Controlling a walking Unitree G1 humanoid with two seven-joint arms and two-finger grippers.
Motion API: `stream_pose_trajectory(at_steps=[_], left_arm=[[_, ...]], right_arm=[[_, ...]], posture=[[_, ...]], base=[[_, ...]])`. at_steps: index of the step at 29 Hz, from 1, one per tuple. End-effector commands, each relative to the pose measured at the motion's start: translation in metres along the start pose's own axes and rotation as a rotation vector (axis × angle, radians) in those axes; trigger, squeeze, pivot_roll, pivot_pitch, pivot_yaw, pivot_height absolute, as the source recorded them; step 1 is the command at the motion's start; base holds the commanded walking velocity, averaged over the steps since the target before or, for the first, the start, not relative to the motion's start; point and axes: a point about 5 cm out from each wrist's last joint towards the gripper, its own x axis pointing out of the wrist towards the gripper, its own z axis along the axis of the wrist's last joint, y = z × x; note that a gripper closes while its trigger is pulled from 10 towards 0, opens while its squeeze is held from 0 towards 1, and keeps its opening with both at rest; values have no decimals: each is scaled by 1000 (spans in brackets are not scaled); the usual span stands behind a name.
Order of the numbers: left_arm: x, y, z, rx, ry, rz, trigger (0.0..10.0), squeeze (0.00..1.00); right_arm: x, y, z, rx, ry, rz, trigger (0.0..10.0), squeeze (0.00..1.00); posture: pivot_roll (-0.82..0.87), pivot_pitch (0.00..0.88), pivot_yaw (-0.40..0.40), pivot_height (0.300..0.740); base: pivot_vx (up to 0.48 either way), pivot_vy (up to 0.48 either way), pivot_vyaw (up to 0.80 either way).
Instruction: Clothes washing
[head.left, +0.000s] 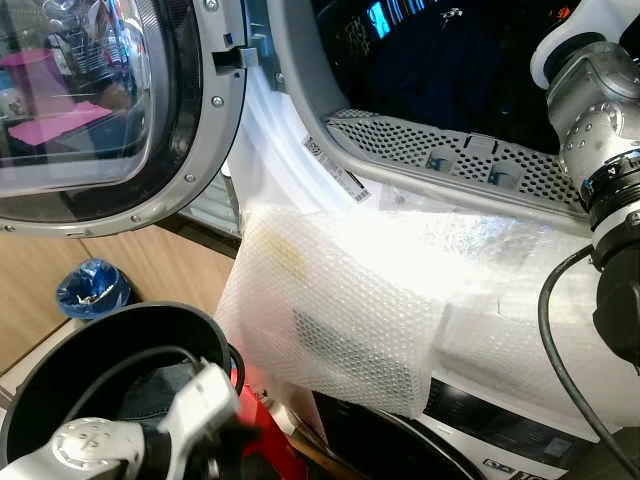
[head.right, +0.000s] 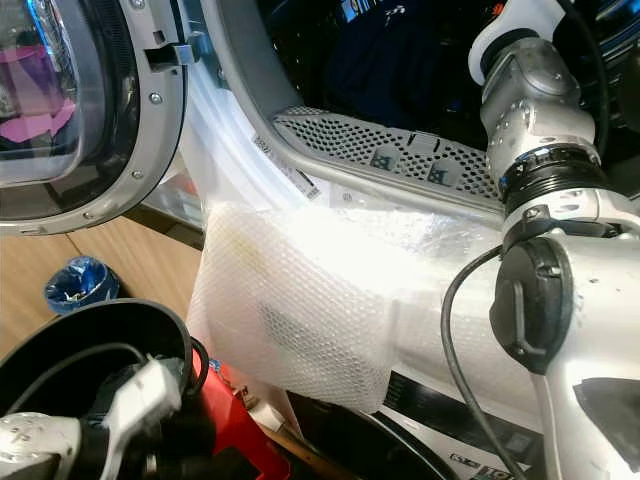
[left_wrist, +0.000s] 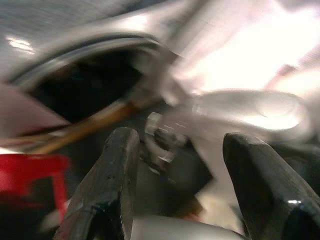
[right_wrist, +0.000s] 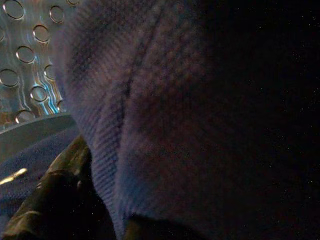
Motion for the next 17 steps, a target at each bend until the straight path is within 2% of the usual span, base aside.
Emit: stream_pose_trajectory(at_steps=[1,5,9,10,12,15,17], left_arm=[[6,-1,-10,-36,55,-62,10000,0],[20,8,-39,-34,201,-37,10000,0],[28,17,-52,-57,246,30,10000,0],[31,25,-61,-64,302,101,10000,0],[31,31,-67,-61,349,160,10000,0],[32,36,-69,-51,358,205,10000,0],[34,46,-65,-34,316,295,10000,0]], right_arm=[[0,2,-2,-10,0,8,10000,1000],[0,2,-7,-11,15,5,10000,1000],[0,2,-8,-10,18,5,10000,1000],[-1,2,-9,-14,25,5,10000,1000],[-1,2,-10,-18,30,4,10000,1000],[-1,2,-10,-17,30,6,10000,1000],[0,3,-10,-8,27,8,10000,1000]], posture=[[7,78,60,740],[2,71,64,740],[-1,71,64,740],[0,73,62,740],[0,73,62,740],[2,74,62,740],[2,74,63,740]], base=[[0,0,0],[0,0,0],[0,0,0],[0,0,0],[0,0,0],[0,0,0],[0,0,0]])
